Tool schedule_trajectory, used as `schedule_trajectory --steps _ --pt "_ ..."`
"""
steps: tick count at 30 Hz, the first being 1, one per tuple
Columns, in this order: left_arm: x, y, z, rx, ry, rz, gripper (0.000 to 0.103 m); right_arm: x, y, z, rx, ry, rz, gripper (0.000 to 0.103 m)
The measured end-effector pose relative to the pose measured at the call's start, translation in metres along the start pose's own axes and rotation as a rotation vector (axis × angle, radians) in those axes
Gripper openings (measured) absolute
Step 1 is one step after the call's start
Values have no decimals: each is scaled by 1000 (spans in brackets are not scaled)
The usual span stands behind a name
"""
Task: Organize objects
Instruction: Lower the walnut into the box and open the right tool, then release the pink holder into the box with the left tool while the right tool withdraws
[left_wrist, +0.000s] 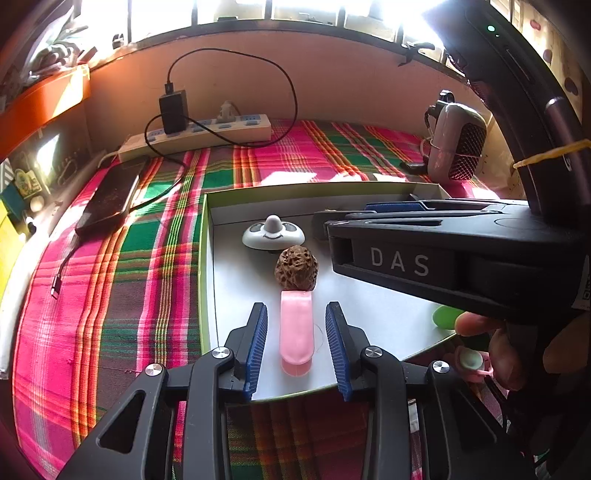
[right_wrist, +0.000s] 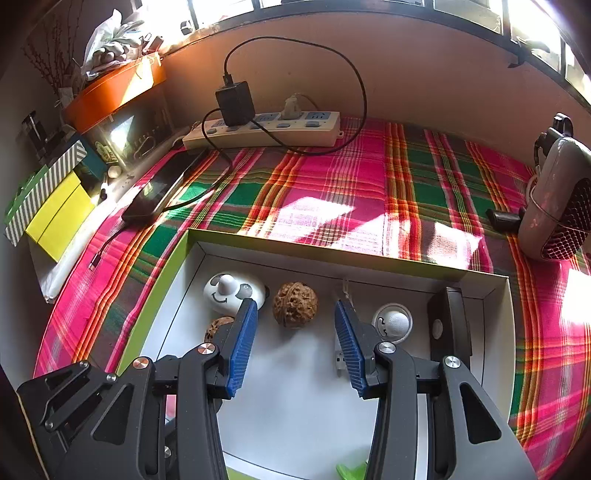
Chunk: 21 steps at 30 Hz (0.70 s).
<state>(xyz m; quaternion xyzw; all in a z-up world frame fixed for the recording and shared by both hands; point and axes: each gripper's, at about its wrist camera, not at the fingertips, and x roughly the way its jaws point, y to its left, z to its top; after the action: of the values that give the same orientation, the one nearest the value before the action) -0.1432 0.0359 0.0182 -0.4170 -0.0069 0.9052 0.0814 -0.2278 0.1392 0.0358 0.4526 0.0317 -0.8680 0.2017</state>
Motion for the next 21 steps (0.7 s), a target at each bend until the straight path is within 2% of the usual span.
schedule_trajectory --steps 12,21 --pt "-22 -2 -7 -3 -25 9 31 -32 -1 -10 33 -53 -6 45" --pt "-45 -5 -19 6 -52 27 31 -60 -4 -30 65 -95 -16 45"
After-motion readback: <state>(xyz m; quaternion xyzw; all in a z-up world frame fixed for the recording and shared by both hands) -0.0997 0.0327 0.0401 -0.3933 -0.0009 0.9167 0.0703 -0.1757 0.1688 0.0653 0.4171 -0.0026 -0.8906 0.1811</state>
